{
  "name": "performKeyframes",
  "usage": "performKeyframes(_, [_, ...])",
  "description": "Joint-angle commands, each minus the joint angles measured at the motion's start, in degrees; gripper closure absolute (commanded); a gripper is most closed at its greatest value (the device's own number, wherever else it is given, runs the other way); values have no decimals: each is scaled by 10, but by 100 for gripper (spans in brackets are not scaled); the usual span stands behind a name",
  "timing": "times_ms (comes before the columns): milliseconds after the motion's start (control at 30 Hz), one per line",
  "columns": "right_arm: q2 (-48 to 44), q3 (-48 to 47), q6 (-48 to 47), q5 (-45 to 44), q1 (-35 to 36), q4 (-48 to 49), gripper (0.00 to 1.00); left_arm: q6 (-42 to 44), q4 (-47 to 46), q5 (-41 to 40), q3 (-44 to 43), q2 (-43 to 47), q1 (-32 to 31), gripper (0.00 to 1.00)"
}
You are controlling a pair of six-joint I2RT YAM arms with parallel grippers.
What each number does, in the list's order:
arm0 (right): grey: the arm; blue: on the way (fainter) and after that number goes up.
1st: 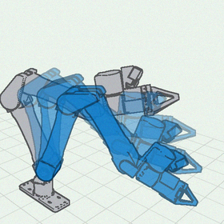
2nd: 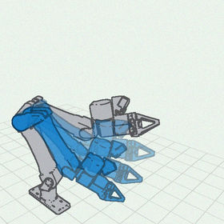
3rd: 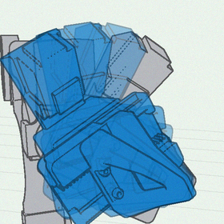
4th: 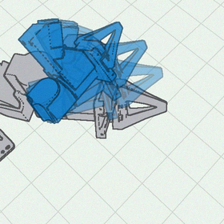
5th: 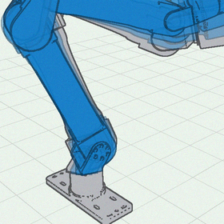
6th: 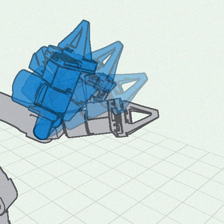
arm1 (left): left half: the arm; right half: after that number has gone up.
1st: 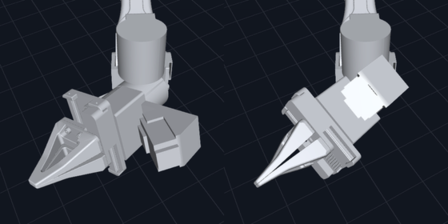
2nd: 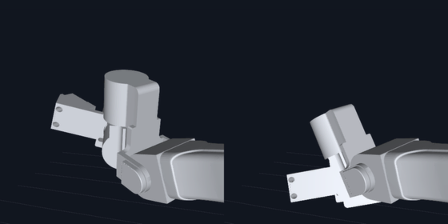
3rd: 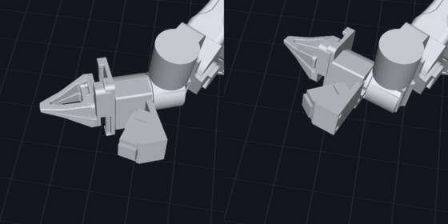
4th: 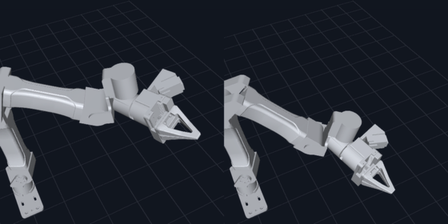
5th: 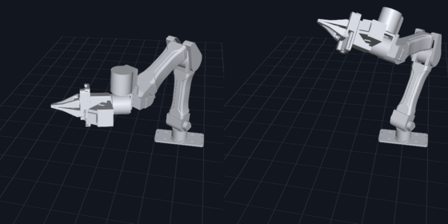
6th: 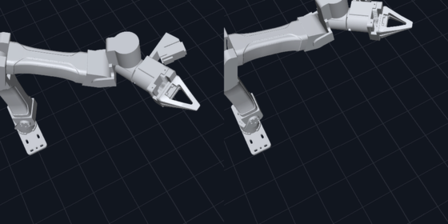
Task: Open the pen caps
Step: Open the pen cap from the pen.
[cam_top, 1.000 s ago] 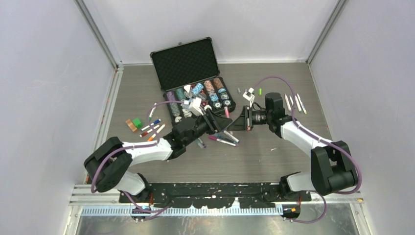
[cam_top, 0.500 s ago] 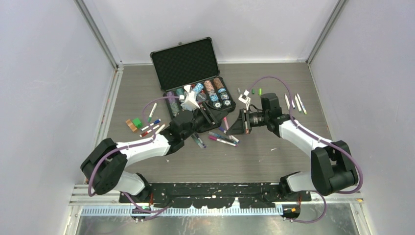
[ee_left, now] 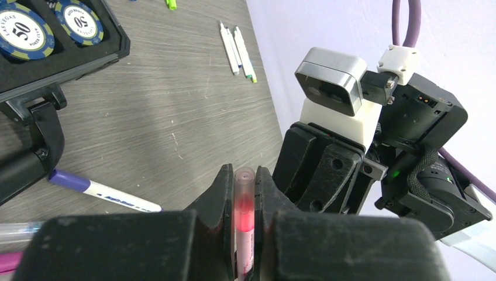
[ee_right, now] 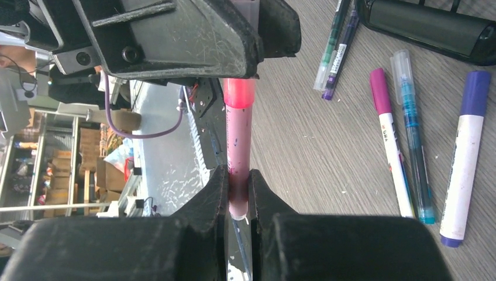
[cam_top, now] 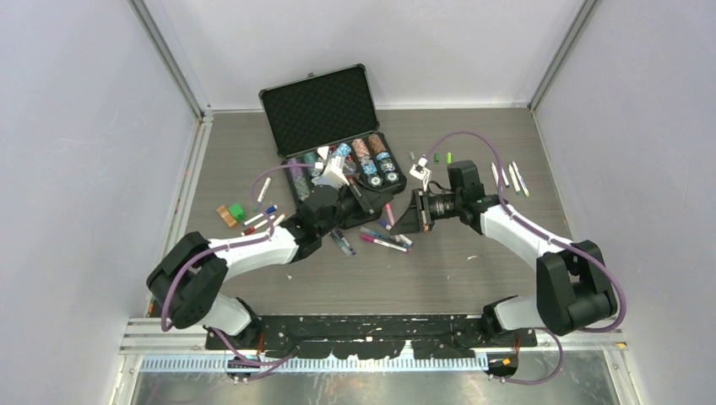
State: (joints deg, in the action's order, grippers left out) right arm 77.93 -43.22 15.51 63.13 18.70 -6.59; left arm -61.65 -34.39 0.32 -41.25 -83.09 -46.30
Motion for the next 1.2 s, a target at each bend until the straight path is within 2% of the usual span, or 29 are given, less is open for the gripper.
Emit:
performKeyframes(0, [7,-35,-32,1,3,-26,100,8,-19,23,-26,5,17,100])
performKeyframes(133, [11,-40,-49,-2,13,-51,100,19,-3,-15,-26,51,69,100])
performKeyframes(267, [26,-62,-93,-22,41,-118,100,26,17,-54,-43,92,144,100])
performKeyframes(400, [47,-72,-118,-31,56,-148,100,27,27,-50,-72,106,203,100])
performKeyframes(567, [53,-78,-130,-29,58,-157,100,43,38,-47,-83,120,218,100])
performKeyframes(767, [53,-83,-149,-28,58,-181,100,39,25,-58,-48,141,232,100])
performKeyframes(867, [40,-120,-258,-90,54,-278,100,37,31,-21,-44,150,239,100])
performKeyframes(933, [22,-140,-318,-151,30,-324,100,37,40,37,-41,155,239,100])
performKeyframes(1067, [-1,-183,-386,-174,-89,-416,100,38,46,166,-13,168,239,100])
performKeyframes(1167, [-5,-203,-423,-246,-168,-447,99,41,58,229,23,188,239,100])
